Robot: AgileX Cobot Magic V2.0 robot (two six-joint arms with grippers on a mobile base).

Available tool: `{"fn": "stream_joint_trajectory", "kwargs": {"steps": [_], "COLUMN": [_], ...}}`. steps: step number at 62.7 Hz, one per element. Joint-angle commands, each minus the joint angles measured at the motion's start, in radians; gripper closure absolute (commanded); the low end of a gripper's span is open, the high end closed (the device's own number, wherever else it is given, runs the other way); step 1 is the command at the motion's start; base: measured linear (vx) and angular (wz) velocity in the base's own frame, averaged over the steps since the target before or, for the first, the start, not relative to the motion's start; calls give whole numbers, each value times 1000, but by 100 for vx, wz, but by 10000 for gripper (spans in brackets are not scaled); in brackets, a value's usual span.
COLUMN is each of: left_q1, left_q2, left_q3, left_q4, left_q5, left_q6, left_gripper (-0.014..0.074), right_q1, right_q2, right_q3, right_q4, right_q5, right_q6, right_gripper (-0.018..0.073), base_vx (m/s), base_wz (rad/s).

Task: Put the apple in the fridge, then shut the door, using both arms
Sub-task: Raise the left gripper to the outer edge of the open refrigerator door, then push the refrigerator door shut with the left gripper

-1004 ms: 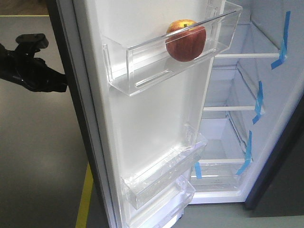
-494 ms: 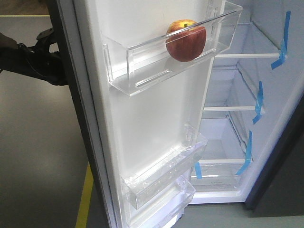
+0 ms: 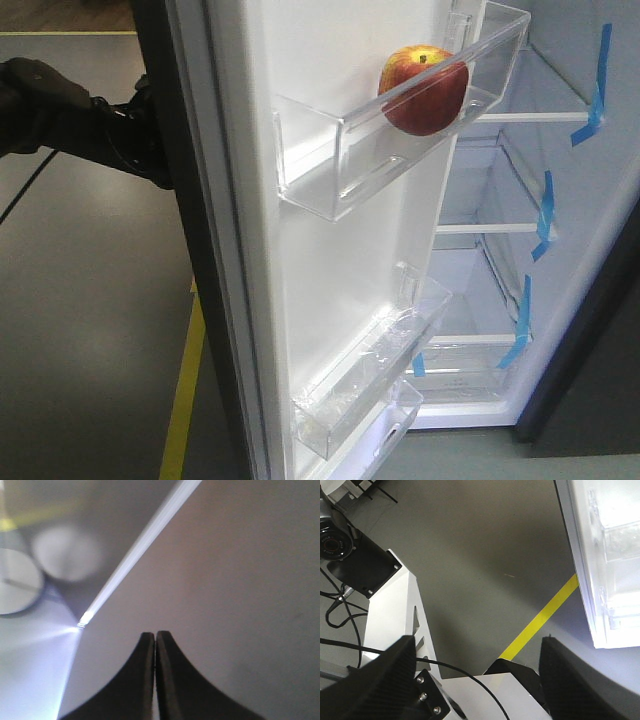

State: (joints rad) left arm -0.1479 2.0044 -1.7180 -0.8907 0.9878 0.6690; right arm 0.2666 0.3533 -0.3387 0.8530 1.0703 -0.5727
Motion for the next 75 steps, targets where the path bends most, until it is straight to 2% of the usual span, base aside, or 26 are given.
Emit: {"fn": "stream_joint_trajectory", "kwargs": {"steps": [1, 12, 42, 62, 75], "left_q1": [-39, -105, -325, -479, -516], "left_q2": [-58, -58, -58, -58, -58], "left_q3": [-29, -29, -29, -29, -29], "left_q4": [-83, -137, -163, -159, -116], "left_q5": [4, -11, -124, -212, -217], "left_q6": [11, 32, 32, 32, 42], "left_gripper": [603, 603, 603, 603, 603], "right_q1": [-6, -6, -6, -6, -6], "right_q2": [10, 10, 10, 10, 10], "right_q3": [-25, -25, -25, -25, -25], "right_q4": [53, 53, 53, 53, 53], "right_q5": [-27, -27, -27, -27, -27], "right_q6": [-4, -4, -4, -4, -4], "right_gripper": [61, 61, 61, 61, 61], "base_vx": [0, 0, 0, 0, 0], "base_wz": [0, 0, 0, 0, 0]}}
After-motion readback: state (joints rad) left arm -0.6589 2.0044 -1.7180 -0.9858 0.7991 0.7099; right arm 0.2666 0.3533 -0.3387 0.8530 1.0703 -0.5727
